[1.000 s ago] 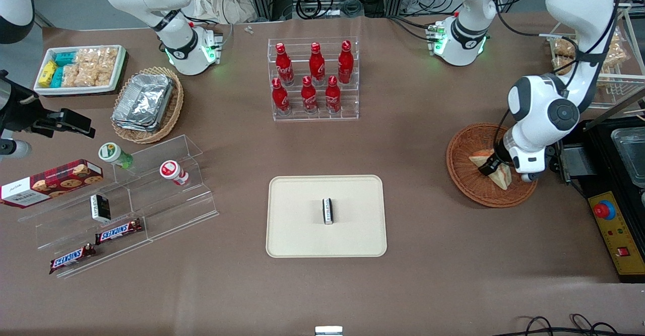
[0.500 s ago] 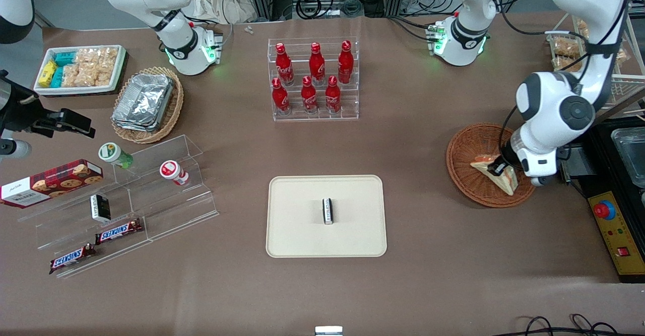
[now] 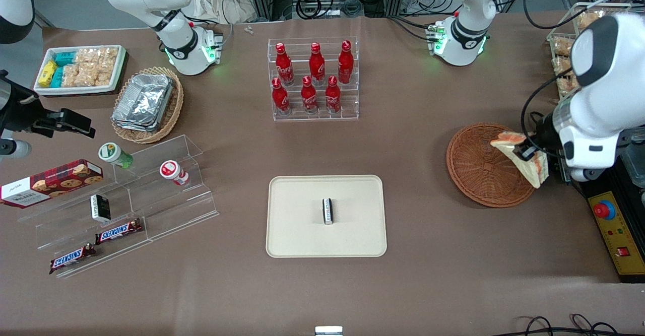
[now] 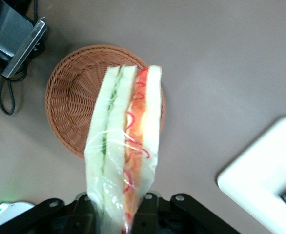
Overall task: Place sandwich from basket to tray
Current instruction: 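Lift the sandwich out of the basket with the left gripper, then carry the sandwich to the cream tray and lower it beside the black packet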
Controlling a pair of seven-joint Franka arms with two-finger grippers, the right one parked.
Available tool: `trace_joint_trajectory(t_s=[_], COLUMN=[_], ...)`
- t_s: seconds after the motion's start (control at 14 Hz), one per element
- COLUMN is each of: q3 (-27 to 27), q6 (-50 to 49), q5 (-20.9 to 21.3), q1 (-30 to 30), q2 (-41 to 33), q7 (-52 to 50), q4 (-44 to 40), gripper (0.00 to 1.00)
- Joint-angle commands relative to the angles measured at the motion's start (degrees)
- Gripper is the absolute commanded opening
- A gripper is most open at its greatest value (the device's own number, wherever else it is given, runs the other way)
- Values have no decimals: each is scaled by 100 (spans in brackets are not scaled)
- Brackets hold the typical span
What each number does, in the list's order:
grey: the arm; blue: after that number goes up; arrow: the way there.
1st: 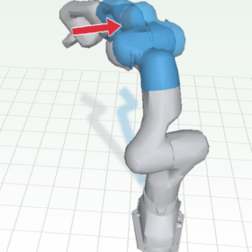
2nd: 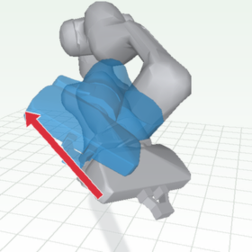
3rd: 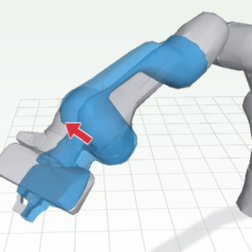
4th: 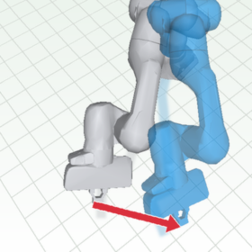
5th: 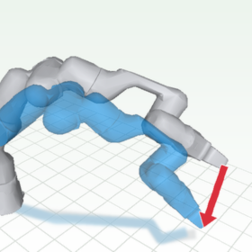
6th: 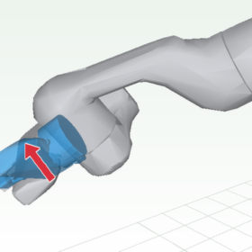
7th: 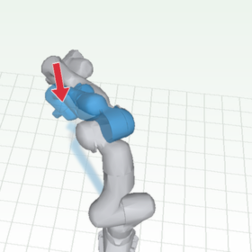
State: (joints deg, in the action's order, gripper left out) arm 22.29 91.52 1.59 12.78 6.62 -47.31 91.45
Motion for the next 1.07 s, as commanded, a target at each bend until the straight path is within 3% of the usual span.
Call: trace_joint_trajectory(t_s=[0.0,0.21,0.36,0.64,1.0], q3=[791,1619,1621,1603,1489], q6=[-557,73,759,1436,2729], q5=[-18,17,217,2166,2713], q1=[-56,-161,-634,-1594,-1638], q2=[717,1340,1797,3176,4382], q7=[265,846,916,260,258], q4=[-1312,-1402,-1340,-1349,-1349], gripper=[0,0,0,0,0])
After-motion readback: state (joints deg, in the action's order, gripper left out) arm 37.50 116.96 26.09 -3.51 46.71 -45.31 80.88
